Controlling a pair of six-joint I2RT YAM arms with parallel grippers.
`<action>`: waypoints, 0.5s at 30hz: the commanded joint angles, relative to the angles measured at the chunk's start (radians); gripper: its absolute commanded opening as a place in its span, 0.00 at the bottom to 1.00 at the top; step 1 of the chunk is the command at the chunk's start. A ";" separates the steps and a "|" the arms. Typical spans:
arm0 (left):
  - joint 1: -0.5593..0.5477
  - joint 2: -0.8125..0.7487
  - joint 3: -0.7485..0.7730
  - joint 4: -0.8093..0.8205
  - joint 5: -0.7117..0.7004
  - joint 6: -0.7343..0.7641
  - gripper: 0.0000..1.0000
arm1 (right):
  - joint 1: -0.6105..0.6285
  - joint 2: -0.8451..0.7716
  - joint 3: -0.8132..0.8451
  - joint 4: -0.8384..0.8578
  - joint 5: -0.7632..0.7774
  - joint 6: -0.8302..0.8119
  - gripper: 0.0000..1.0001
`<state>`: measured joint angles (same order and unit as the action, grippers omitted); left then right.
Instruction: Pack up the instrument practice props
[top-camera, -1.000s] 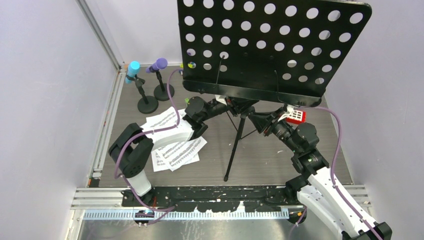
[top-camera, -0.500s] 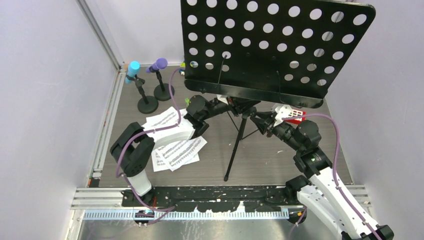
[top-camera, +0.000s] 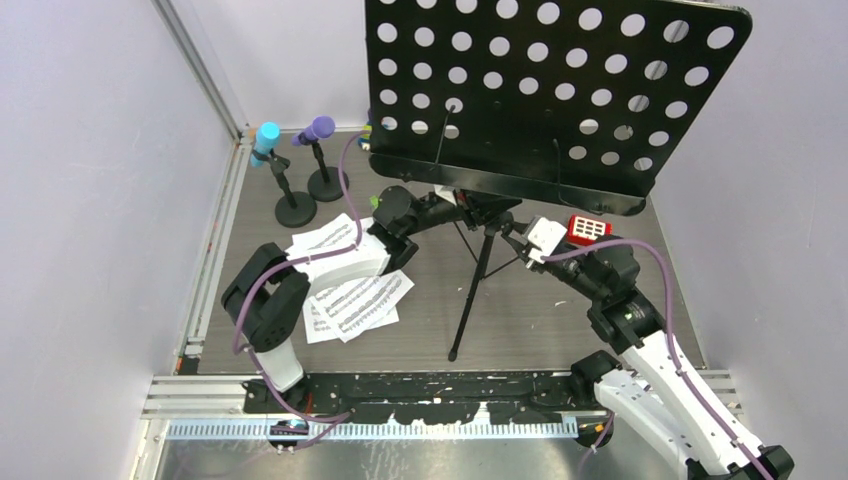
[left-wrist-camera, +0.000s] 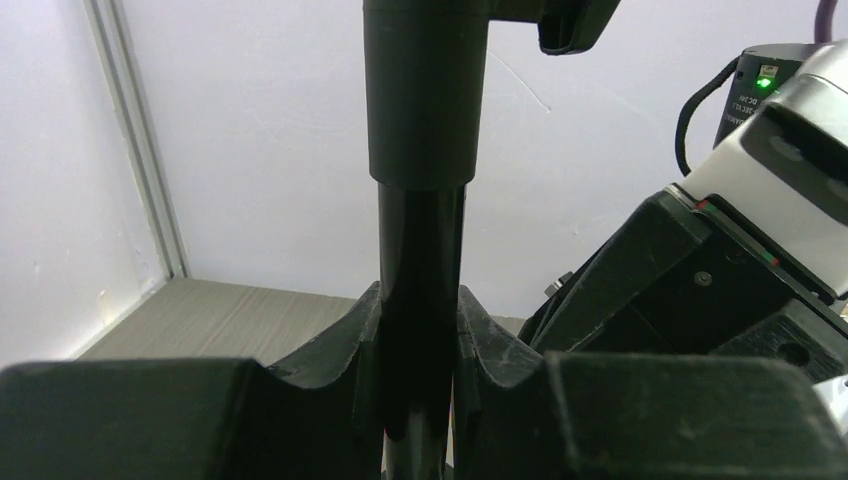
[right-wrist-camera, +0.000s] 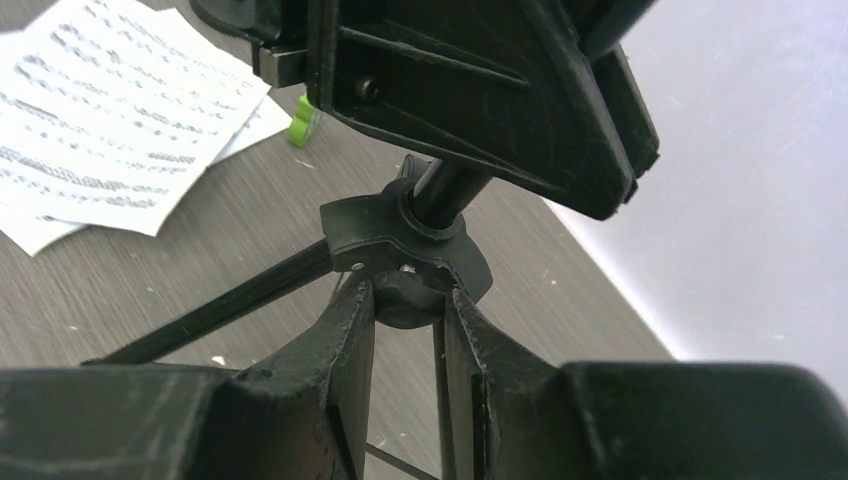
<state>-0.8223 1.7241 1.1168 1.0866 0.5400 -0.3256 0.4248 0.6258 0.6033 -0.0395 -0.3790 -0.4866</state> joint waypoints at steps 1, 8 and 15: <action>0.008 0.008 0.025 -0.130 0.024 -0.083 0.00 | 0.024 0.038 0.023 -0.118 0.035 -0.206 0.01; 0.008 -0.014 0.029 -0.182 0.030 -0.060 0.00 | 0.087 0.042 0.015 -0.154 0.021 -0.549 0.00; 0.012 -0.037 0.009 -0.203 0.034 -0.047 0.00 | 0.186 0.063 0.019 -0.233 0.189 -0.759 0.00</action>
<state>-0.8173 1.7206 1.1290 1.0485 0.5438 -0.3130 0.5541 0.6464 0.6212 -0.1146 -0.2790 -1.0874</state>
